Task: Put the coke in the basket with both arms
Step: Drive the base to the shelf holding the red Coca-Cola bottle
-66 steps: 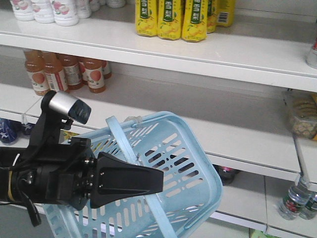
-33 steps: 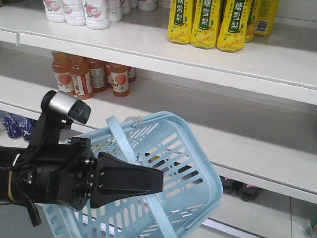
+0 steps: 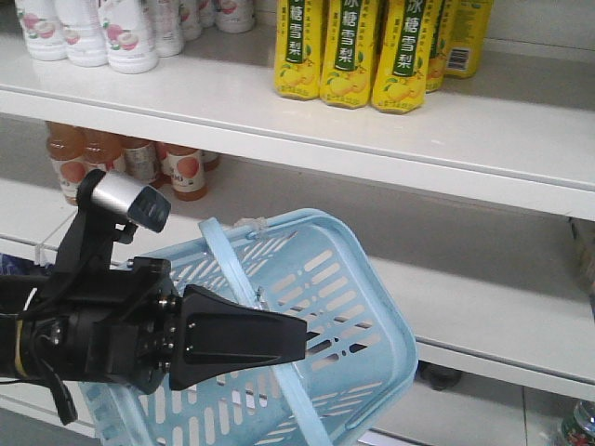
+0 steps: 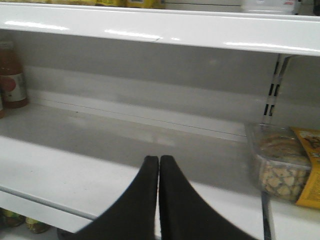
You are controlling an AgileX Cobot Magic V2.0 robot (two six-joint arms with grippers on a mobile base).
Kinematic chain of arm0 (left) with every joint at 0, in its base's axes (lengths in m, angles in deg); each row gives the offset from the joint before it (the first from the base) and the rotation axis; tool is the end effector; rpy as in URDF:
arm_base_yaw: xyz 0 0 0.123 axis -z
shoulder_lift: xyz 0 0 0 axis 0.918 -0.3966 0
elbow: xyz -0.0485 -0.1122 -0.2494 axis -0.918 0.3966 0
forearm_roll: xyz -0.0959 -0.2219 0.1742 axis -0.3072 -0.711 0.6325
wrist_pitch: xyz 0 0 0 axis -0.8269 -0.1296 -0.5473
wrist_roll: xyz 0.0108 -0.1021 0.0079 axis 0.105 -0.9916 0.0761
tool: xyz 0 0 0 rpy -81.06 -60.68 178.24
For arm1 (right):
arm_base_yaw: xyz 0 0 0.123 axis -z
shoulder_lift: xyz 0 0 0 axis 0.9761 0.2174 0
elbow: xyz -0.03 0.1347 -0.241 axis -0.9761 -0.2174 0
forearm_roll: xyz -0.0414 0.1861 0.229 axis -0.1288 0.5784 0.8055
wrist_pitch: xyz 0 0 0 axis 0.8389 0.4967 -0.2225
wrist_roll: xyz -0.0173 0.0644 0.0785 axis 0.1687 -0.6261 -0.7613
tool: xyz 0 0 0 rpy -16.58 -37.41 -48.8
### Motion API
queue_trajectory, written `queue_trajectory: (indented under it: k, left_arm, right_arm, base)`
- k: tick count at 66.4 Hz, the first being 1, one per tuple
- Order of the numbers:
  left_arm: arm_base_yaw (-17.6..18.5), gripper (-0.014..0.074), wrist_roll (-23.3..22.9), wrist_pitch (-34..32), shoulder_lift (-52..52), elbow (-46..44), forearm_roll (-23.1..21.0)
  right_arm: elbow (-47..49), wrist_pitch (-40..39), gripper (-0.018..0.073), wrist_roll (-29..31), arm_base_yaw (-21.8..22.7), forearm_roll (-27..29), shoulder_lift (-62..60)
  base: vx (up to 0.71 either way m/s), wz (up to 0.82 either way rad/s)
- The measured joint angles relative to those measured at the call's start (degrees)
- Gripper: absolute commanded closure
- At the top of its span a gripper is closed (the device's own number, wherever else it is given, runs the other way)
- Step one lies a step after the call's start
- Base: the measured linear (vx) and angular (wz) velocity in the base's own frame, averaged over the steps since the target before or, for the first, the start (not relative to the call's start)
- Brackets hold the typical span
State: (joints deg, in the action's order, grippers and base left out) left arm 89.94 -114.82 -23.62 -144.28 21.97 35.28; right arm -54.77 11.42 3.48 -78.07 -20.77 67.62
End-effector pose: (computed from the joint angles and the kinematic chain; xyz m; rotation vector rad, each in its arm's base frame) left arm 0.2131 -0.1938 0.2826 0.5596 1.9091 -1.8545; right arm 0.1229 0.0017 0.1915 -0.0366 1.6244 -0.0137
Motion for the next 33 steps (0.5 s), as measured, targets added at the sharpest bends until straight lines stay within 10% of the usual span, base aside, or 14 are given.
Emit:
queue_trajectory:
  k: [33]
  left_arm:
    - [0.0,0.0603,0.0,0.0,0.0,0.0,0.0]
  right_arm:
    - [0.0,0.0,0.0564,0.0,0.0,0.0,0.0]
  base:
    - [0.1,-0.37]
